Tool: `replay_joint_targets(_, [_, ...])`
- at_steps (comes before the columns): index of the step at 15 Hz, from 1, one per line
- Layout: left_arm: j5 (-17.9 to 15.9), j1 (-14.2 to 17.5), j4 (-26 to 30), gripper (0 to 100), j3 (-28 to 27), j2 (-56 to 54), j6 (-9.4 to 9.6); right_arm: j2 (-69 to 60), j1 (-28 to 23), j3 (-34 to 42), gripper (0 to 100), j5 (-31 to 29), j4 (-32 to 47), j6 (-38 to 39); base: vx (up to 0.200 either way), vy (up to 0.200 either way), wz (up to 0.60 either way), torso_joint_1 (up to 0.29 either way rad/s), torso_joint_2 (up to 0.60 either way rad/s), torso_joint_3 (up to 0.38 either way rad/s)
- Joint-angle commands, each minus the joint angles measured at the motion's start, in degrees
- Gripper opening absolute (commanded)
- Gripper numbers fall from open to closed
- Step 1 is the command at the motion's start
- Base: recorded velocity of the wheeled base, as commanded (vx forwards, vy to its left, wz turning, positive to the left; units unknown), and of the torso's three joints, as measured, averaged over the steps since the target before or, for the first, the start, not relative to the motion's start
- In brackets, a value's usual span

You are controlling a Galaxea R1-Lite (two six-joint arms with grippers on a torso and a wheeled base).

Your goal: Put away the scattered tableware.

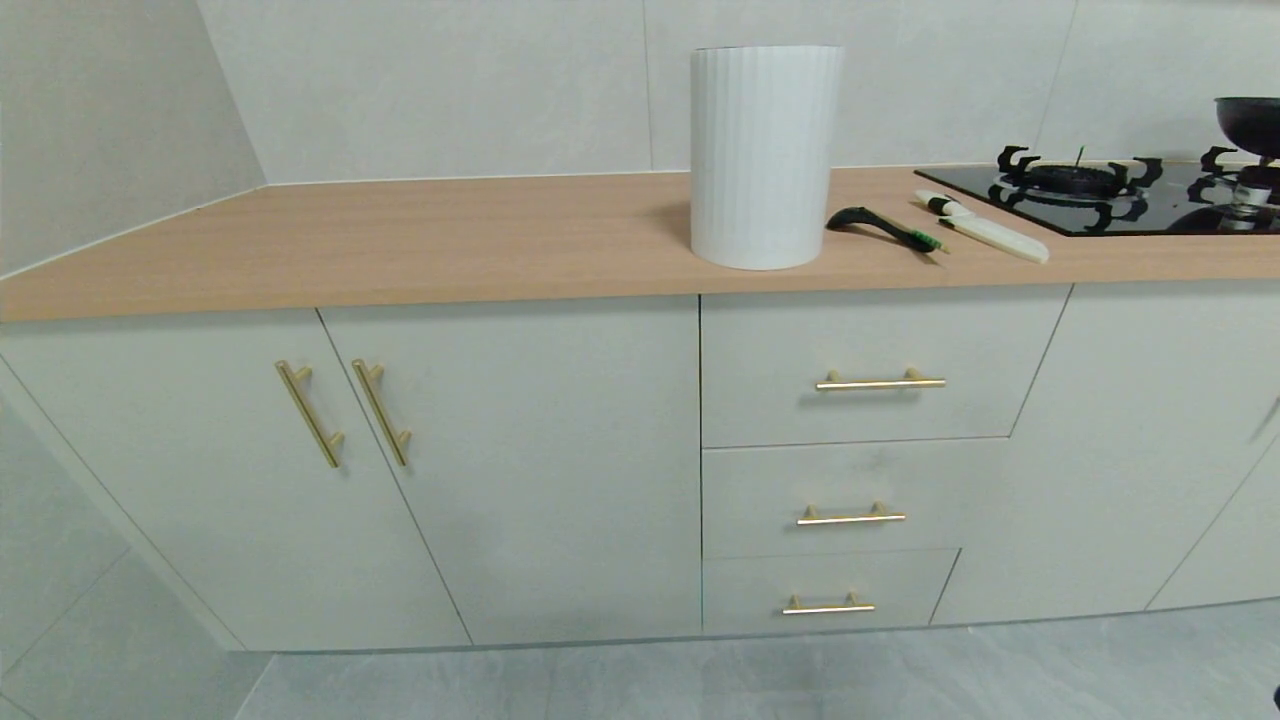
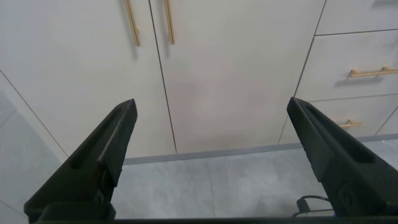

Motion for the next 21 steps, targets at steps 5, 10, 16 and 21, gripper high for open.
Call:
replay_joint_targets(5, [0.0, 0.0, 0.0, 100, 0.0, 0.1, 0.01, 33.8, 6.7, -18.6, 100, 0.1, -1.0, -0.1, 0.000, 0.000, 0.00, 0.000, 0.00, 0.000])
replay_joint_targets(10, [0.0, 0.0, 0.0, 100, 0.0, 0.1, 0.01, 53.5, 7.2, -29.7, 100, -0.3, -3.5, -0.3, 0.000, 0.000, 0.00, 0.000, 0.00, 0.000])
replay_joint_targets(16, [0.0, 0.0, 0.0, 100, 0.0, 0.1, 0.01, 68.6, 10.8, -27.9, 100, -3.5, -12.8, -0.4, 0.000, 0.000, 0.00, 0.000, 0.00, 0.000])
replay_joint_targets(21, [0.0, 0.0, 0.0, 100, 0.0, 0.1, 0.01, 77.2, 11.3, -26.9, 100, -7.4, -22.3, 0.0, 0.000, 0.000, 0.00, 0.000, 0.00, 0.000])
